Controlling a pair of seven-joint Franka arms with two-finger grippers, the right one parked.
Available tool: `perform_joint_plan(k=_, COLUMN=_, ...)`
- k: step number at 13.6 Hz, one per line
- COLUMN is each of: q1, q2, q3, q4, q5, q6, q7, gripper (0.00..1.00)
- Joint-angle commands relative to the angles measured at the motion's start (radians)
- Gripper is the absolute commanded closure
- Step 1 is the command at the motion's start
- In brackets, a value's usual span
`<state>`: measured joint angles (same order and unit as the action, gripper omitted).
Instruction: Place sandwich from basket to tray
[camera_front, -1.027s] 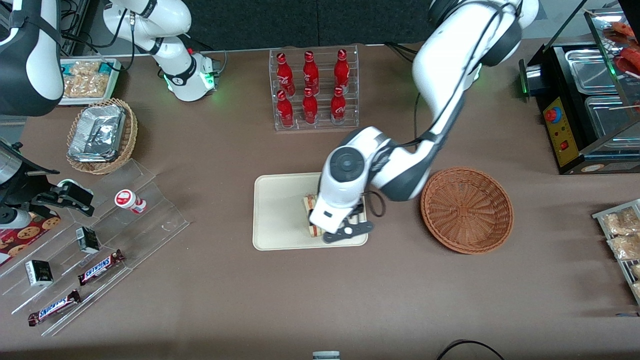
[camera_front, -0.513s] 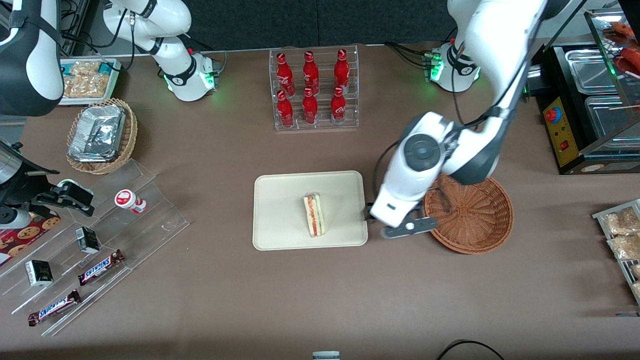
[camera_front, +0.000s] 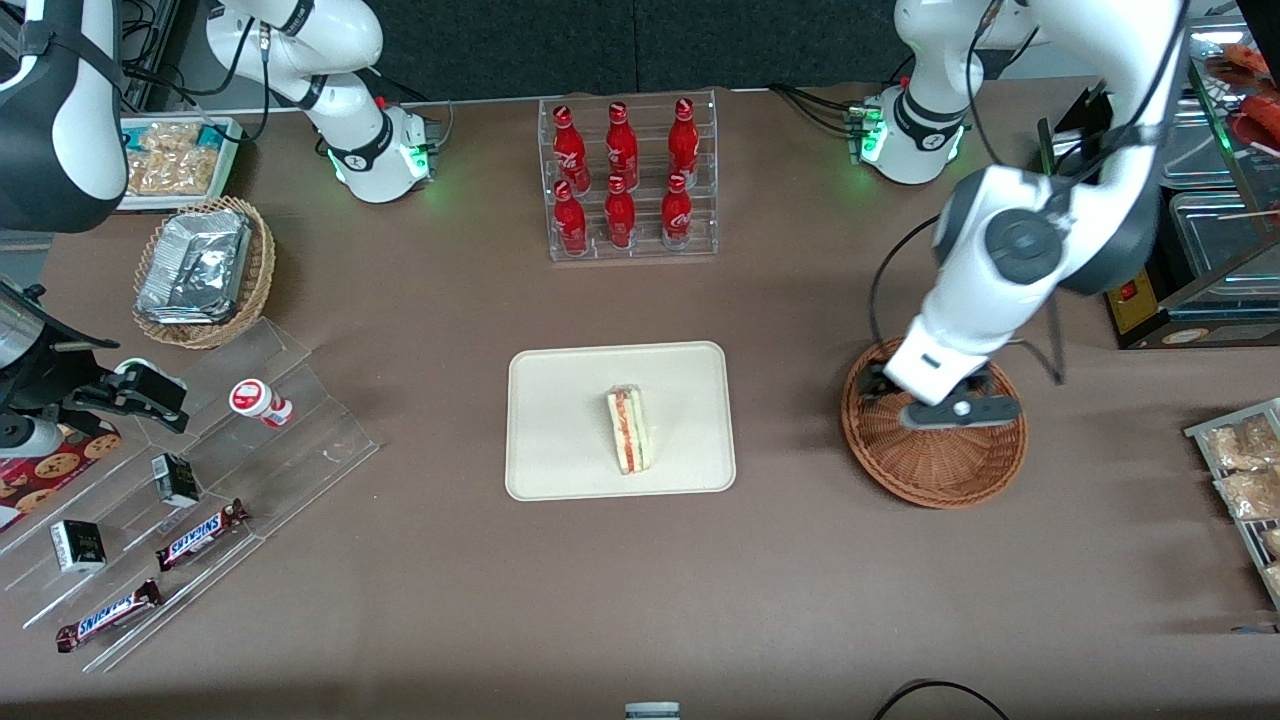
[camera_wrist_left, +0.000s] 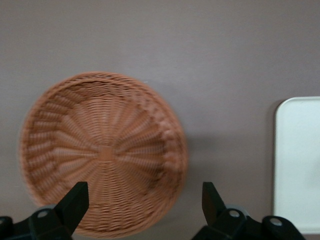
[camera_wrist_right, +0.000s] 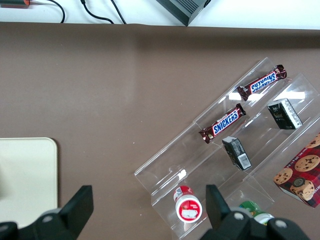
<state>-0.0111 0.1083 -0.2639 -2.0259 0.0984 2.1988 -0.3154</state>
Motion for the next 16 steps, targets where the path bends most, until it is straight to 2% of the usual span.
perform_joint_plan(k=1, q1=0.054, q2=-0.117, q3=-0.005, q4=-0.071, q5=-0.025, q6=-0.043, q7=0.110, gripper=0.00)
perform_joint_plan(k=4, q1=0.097, q2=-0.183, q3=-0.001, q4=-0.008, q5=-0.029, q6=-0.176, q7=0.200, gripper=0.00)
perform_joint_plan(k=8, q1=0.112, q2=-0.151, q3=0.006, q4=0.247, q5=-0.029, q6=-0.424, q7=0.208, gripper=0.00)
perform_joint_plan(k=12, q1=0.111, q2=-0.099, q3=0.005, q4=0.418, q5=-0.028, q6=-0.531, q7=0.202, gripper=0.00)
perform_joint_plan(k=16, q1=0.111, q2=-0.047, q3=0.005, q4=0.529, q5=-0.023, q6=-0.606, q7=0.203, gripper=0.00)
